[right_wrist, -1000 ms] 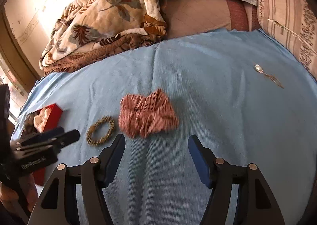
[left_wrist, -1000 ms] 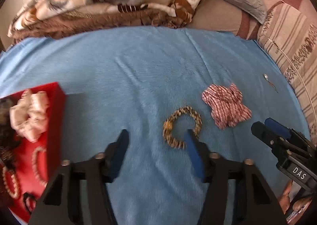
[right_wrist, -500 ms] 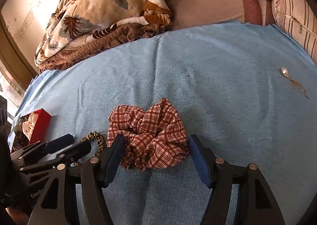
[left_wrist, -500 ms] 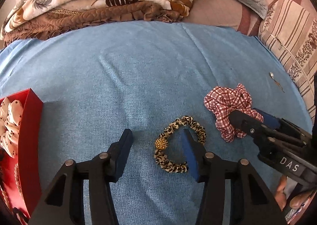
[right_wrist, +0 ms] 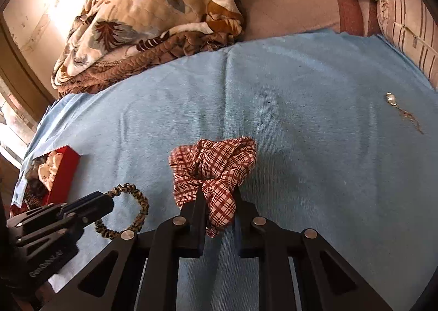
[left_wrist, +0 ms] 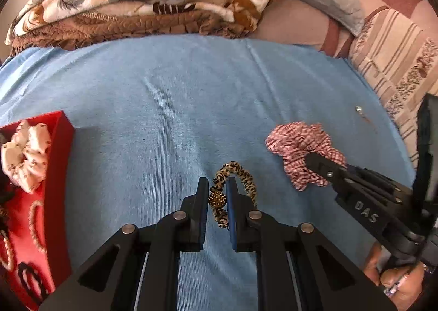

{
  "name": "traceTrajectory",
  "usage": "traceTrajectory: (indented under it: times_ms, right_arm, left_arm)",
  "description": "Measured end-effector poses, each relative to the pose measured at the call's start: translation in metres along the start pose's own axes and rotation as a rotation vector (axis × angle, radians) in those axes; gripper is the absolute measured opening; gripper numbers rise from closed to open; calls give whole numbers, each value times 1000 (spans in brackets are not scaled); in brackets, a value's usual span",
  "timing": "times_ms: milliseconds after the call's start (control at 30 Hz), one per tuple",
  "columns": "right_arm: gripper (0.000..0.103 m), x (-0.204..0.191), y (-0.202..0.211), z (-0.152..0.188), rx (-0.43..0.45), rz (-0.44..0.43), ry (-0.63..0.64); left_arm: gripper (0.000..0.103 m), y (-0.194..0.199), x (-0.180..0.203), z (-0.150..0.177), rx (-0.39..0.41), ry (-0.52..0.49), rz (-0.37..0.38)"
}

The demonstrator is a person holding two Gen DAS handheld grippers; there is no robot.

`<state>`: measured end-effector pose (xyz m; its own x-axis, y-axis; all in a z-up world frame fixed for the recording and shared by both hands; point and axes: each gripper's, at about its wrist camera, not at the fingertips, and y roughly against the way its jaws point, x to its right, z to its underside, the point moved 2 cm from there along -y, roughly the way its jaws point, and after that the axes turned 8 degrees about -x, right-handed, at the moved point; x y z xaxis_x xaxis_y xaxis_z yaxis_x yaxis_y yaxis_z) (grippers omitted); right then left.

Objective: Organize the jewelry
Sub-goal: 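Grasp the leopard-print bracelet with the left gripper while the right grasps the red gingham scrunchie, then carry the leopard bracelet and gingham scrunchie over the red tray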

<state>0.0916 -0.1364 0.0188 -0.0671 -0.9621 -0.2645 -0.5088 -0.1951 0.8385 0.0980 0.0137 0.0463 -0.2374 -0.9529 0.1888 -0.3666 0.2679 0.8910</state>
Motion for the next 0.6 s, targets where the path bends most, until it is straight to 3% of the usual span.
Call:
traceTrajectory:
  times_ms: [233, 600]
  right_arm:
    - [17, -12, 39, 22, 26, -13, 19]
    - [17, -51, 94, 78, 71, -33, 74]
  left_arm:
    - [12, 60, 12, 29, 73, -23, 30]
    - [12, 138, -3, 82, 173, 50, -31]
